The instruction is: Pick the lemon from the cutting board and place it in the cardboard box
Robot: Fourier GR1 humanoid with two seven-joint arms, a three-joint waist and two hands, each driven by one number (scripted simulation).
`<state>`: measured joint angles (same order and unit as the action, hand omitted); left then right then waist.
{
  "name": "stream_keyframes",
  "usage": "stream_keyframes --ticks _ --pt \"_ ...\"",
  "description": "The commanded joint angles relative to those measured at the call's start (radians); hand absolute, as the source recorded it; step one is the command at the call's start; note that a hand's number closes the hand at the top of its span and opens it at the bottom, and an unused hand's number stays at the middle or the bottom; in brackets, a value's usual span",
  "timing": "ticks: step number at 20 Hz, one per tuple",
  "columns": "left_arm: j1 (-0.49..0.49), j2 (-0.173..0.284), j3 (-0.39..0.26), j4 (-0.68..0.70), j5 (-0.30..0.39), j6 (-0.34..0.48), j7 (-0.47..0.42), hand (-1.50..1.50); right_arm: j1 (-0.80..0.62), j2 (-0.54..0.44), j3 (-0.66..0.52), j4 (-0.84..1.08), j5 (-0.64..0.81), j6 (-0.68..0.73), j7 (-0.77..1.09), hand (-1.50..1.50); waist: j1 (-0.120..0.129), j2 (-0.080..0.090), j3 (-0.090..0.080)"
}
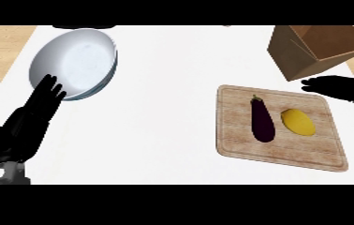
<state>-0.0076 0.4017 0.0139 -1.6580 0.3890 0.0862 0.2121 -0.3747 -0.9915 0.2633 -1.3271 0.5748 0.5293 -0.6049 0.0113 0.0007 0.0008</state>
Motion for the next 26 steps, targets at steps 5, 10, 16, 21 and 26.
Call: stream_keyframes --ticks 5,10,16,21,26 --pt "0.010 -0.035 0.006 0.035 -0.039 -0.030 -0.019 0.00 -0.001 0.078 0.022 0.041 0.055 0.011 -0.089 -1.50 -0.006 0.000 -0.001" --pt "0.007 -0.019 0.053 -0.005 -0.007 -0.067 0.023 0.00 0.022 0.085 0.005 0.006 0.064 -0.004 -0.113 -1.50 -0.009 -0.002 -0.001" --pt "0.055 -0.067 0.058 -0.026 -0.057 -0.065 0.001 0.00 0.050 0.082 -0.031 -0.010 0.149 -0.032 -0.105 -1.50 -0.007 -0.002 -0.001" --pt "-0.026 -0.079 0.066 0.024 -0.077 -0.063 0.034 0.00 0.001 0.133 -0.025 -0.041 0.172 0.049 -0.037 -1.50 -0.009 -0.001 -0.001" --pt "0.036 -0.106 0.064 -0.048 -0.102 -0.052 0.043 0.00 0.088 0.141 -0.025 -0.063 0.230 -0.016 -0.048 -1.50 -0.009 -0.002 -0.001"
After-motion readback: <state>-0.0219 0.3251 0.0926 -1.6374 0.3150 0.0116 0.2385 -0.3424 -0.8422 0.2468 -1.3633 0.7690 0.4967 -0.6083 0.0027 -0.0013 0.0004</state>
